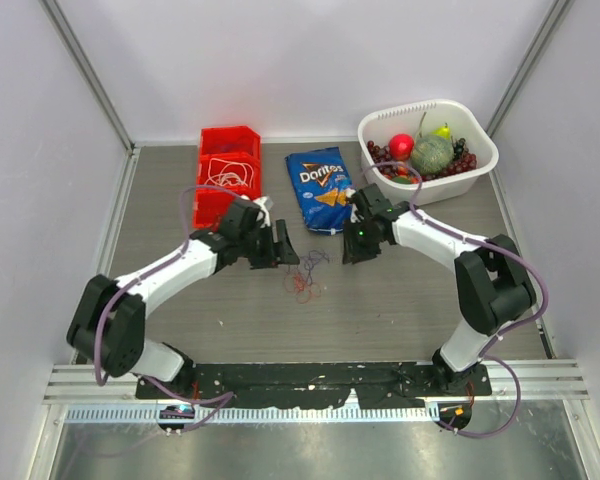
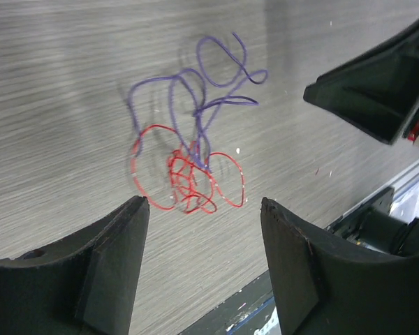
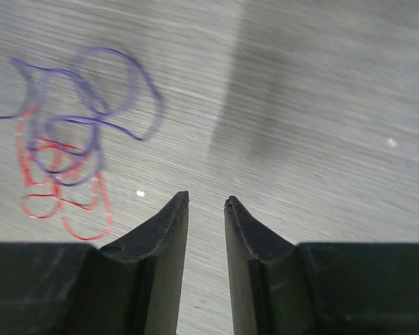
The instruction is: Untangle the cables
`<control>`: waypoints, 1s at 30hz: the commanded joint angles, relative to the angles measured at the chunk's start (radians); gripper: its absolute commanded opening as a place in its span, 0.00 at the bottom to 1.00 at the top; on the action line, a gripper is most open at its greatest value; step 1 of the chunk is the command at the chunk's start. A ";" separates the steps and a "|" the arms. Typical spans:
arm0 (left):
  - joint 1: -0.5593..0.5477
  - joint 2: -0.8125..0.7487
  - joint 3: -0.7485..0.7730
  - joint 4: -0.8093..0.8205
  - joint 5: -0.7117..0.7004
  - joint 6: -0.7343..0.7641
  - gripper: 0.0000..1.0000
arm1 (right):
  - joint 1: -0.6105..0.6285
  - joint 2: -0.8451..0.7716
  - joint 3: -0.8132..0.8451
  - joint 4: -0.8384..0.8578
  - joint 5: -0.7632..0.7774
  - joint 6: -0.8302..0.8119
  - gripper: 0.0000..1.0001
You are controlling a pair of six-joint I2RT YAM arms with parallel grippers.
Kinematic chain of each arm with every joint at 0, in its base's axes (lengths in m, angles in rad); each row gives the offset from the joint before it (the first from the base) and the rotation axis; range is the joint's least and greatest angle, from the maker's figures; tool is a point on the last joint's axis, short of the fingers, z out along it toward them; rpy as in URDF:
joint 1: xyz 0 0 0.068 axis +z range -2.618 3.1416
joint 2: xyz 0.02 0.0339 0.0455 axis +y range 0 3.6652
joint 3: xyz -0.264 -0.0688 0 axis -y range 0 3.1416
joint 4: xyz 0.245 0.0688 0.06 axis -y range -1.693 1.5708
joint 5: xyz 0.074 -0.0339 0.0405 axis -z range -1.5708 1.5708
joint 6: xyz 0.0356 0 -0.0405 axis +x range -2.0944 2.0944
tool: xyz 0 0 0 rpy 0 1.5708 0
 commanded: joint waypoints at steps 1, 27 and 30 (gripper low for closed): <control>-0.070 0.104 0.106 0.029 -0.022 0.057 0.68 | -0.029 -0.081 -0.083 0.012 -0.040 0.002 0.34; -0.021 0.513 0.352 -0.059 -0.036 0.097 0.64 | -0.014 0.085 0.047 0.144 -0.233 0.019 0.40; -0.022 0.524 0.349 -0.050 -0.020 0.090 0.50 | -0.014 0.101 0.066 0.144 -0.236 0.016 0.40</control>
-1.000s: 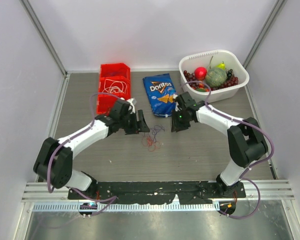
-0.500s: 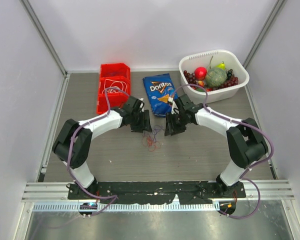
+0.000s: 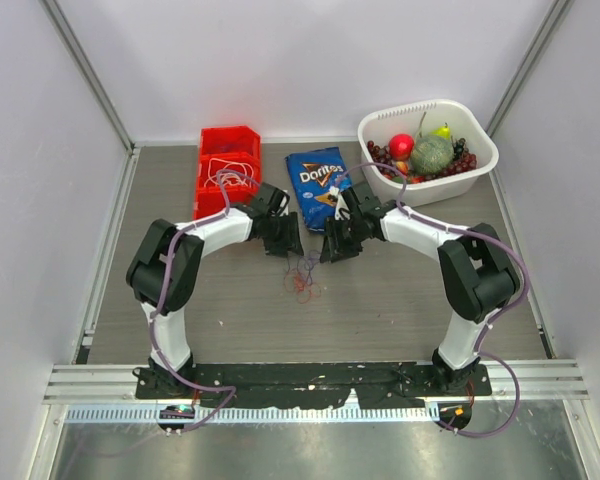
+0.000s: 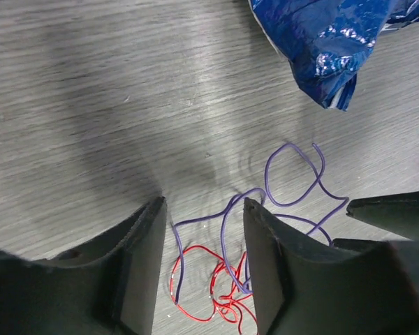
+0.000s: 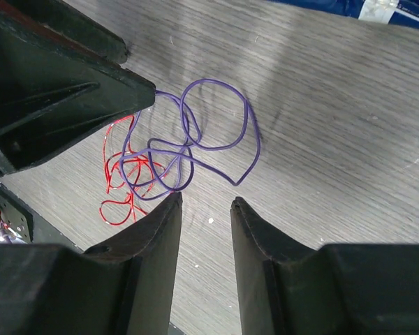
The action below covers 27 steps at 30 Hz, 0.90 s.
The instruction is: Untangle the cables
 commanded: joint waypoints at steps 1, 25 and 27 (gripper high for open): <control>-0.005 0.023 0.005 0.019 0.034 0.009 0.43 | 0.004 0.027 0.058 0.026 -0.019 0.002 0.40; -0.006 -0.213 -0.006 -0.039 0.111 0.064 0.00 | 0.022 0.086 0.109 0.011 0.047 0.009 0.38; -0.006 -0.297 -0.004 -0.018 0.102 0.081 0.00 | 0.022 0.089 0.112 -0.008 0.090 0.009 0.30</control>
